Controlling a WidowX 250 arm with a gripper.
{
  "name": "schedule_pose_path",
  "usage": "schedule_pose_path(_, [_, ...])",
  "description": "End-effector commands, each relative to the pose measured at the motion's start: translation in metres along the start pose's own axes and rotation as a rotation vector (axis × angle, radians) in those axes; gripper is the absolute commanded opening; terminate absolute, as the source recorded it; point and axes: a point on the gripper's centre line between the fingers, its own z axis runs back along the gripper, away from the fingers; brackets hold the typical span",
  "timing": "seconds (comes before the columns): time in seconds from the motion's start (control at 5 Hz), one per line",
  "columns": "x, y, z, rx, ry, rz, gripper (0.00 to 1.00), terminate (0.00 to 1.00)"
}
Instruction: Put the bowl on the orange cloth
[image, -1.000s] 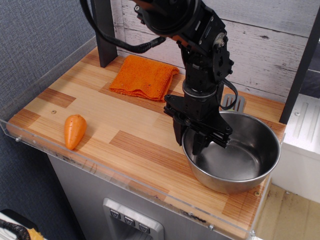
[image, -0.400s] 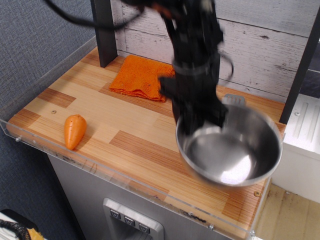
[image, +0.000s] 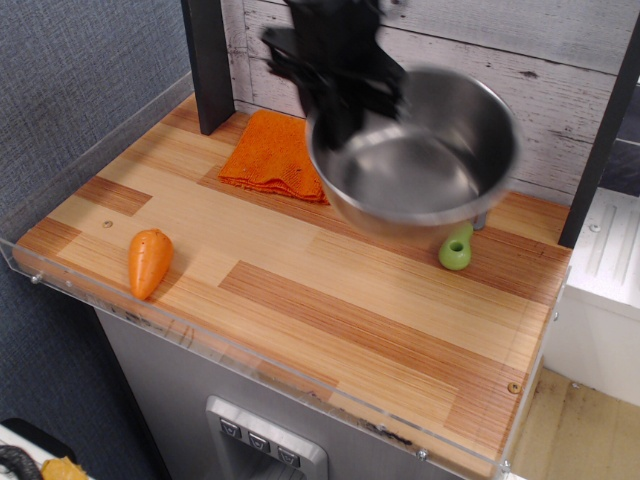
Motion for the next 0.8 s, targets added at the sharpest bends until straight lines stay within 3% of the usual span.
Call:
schedule_pose_path(0.0, [0.015,0.073,-0.007,0.027,-0.038,0.133,0.0,0.0])
schedule_pose_path(0.6, [0.028,0.134,-0.036,0.067,-0.005,0.233,0.0,0.0])
